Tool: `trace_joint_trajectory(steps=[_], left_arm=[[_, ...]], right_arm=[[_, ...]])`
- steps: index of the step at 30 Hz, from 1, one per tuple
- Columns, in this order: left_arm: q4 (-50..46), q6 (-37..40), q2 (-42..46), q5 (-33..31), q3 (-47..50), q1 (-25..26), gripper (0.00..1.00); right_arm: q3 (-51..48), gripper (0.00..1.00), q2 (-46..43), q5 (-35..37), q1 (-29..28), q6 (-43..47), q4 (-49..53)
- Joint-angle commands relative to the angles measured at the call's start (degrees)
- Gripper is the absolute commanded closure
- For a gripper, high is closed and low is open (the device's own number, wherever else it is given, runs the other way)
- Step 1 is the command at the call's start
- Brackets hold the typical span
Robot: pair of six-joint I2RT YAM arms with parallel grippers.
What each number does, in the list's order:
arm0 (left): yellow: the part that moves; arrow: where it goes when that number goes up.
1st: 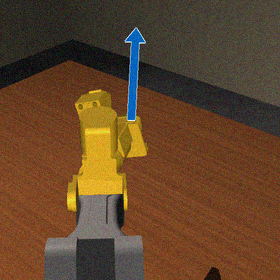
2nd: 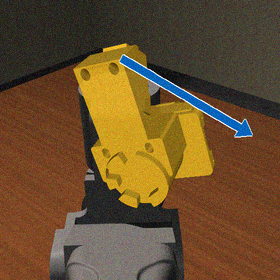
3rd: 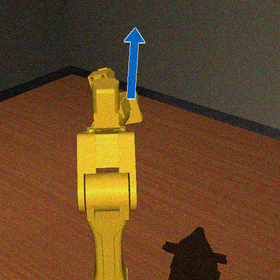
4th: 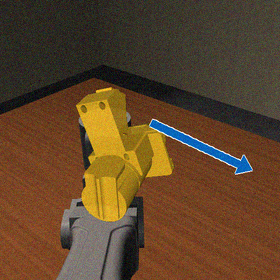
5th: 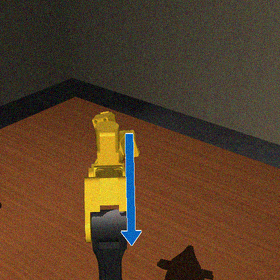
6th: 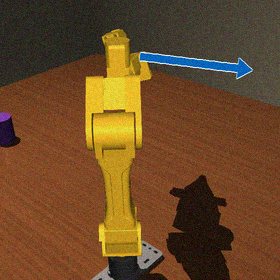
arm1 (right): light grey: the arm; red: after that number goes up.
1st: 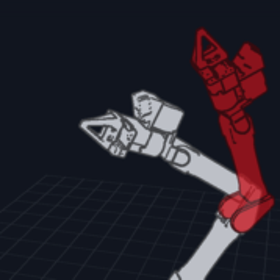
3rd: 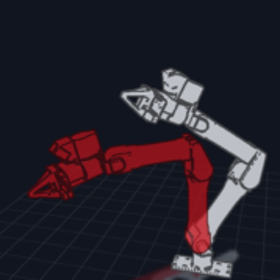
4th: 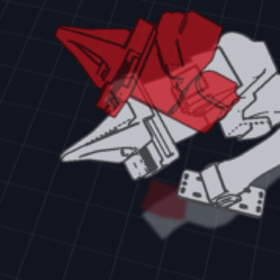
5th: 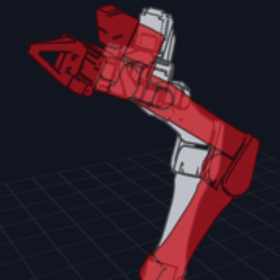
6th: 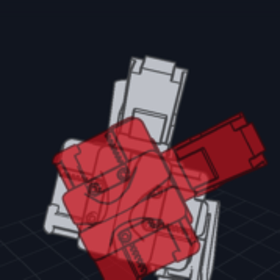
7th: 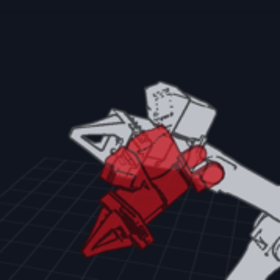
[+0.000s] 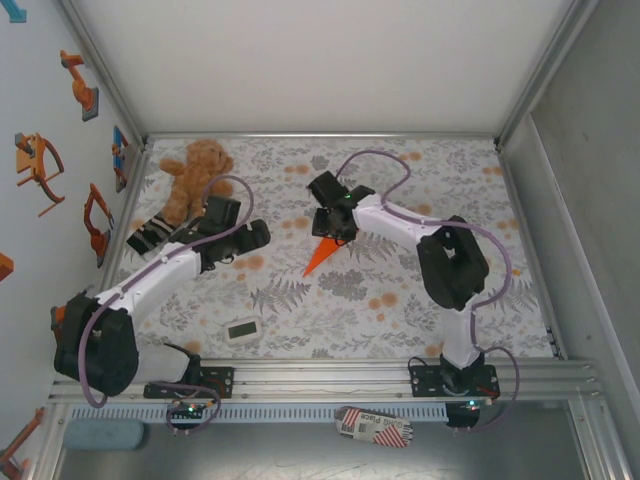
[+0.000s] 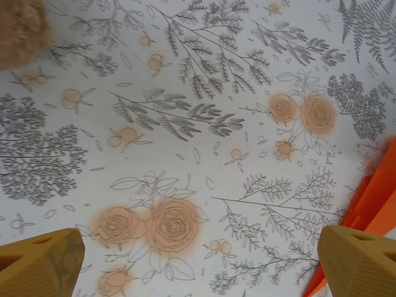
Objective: Fold a paper plane with a square sheet of paper (pick it up from the middle)
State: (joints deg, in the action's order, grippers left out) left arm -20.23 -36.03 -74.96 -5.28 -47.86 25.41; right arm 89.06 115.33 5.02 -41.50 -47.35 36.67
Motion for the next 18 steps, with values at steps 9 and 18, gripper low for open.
trace_joint_trajectory(steps=[9, 18], left_arm=[[-1.26, 3.75, 1.69, 0.38, 2.68, -1.07, 0.04], [-0.3, 4.04, 0.17, 1.47, 2.66, -1.33, 0.04]], right_arm=[[9.08, 0.48, 7.82, 11.14, -2.36, -7.72, 12.29], [7.64, 0.56, 5.84, 12.27, -2.52, -10.55, 13.91]])
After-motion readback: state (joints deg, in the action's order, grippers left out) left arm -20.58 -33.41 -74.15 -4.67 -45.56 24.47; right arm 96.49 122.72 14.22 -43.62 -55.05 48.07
